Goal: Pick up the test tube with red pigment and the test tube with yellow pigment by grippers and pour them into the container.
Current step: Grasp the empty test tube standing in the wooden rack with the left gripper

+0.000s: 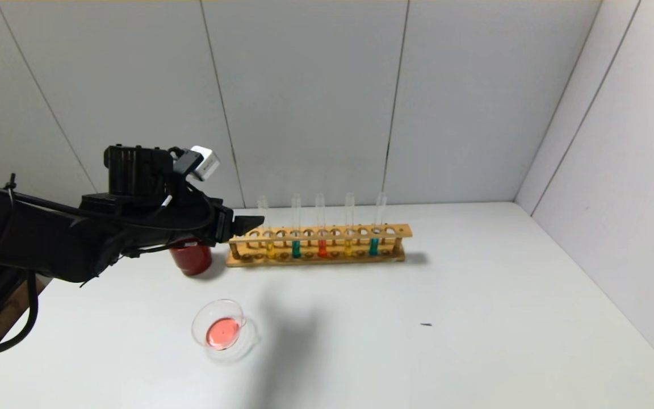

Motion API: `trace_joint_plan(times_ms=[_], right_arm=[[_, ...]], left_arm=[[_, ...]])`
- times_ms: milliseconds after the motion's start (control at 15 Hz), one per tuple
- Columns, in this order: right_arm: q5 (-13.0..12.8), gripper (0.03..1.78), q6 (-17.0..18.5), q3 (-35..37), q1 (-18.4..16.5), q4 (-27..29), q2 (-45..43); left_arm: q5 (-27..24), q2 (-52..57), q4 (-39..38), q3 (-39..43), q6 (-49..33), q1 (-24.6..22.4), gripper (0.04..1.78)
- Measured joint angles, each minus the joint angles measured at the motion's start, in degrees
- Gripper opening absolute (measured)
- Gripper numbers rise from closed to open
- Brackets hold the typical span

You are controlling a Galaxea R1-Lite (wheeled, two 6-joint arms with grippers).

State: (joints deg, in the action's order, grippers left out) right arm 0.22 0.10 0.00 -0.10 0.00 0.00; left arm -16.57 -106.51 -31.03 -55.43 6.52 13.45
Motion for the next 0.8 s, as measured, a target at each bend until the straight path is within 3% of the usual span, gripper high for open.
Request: trace_joint_plan(times_ms=[200, 800], right_arm=[[0.0, 1.75, 0.0, 0.0, 0.0, 0.0, 0.0], [0.0, 1.75, 0.0, 0.0, 0.0, 0.0, 0.0]], left_arm=[[0.2, -4.4, -4.0, -2.2, -0.4, 0.3, 1.75], [0.2, -14.4, -3.9, -10.8, -4.6, 0.3, 1.75]])
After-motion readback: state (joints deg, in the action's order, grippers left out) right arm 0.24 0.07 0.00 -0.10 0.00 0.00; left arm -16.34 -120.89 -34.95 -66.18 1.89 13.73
